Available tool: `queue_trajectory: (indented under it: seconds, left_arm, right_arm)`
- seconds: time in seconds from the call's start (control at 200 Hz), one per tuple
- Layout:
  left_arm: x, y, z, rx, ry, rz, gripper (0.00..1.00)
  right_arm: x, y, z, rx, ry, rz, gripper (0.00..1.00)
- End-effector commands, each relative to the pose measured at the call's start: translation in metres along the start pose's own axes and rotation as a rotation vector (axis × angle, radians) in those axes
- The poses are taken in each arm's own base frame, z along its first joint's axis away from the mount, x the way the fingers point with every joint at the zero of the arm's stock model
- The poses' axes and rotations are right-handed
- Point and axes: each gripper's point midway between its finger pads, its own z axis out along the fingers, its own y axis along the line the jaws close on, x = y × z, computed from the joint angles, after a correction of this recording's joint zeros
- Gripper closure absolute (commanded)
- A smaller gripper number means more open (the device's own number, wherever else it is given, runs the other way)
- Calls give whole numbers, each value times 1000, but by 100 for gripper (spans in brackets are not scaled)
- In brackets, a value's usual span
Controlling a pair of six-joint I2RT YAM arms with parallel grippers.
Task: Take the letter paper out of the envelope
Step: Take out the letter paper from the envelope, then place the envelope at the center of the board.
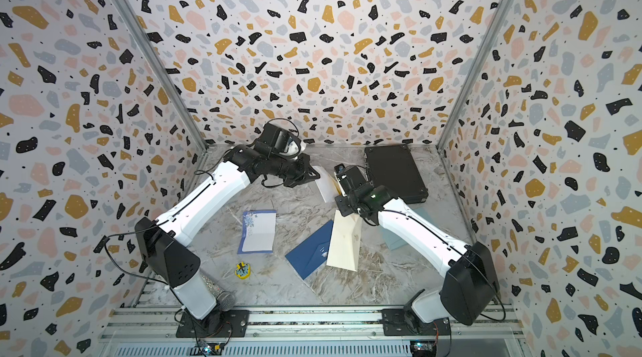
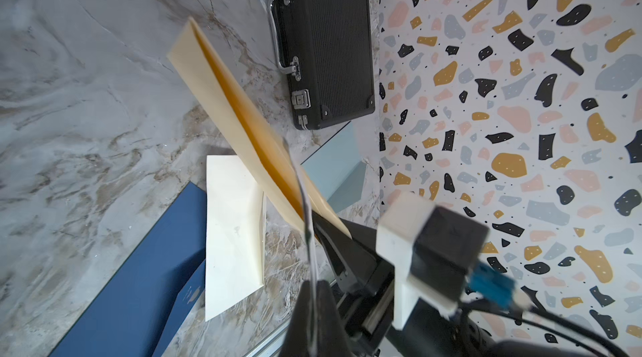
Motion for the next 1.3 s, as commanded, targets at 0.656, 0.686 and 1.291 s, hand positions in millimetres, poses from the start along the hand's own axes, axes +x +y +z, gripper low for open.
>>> queue_trajectory:
  seconds: [0.656, 0.686, 1.291]
  left_arm:
    - [21, 58, -16, 192, -58, -19, 100]
    - [22, 59, -16, 192, -58, -21, 100]
    - [22, 64, -13, 194, -38, -36, 100]
  right_arm:
    - [-60, -64, 133, -466, 50, 844, 100]
    - [-57, -67, 137, -461, 62, 854, 100]
    - [-14, -114, 135, -168, 222, 793, 67]
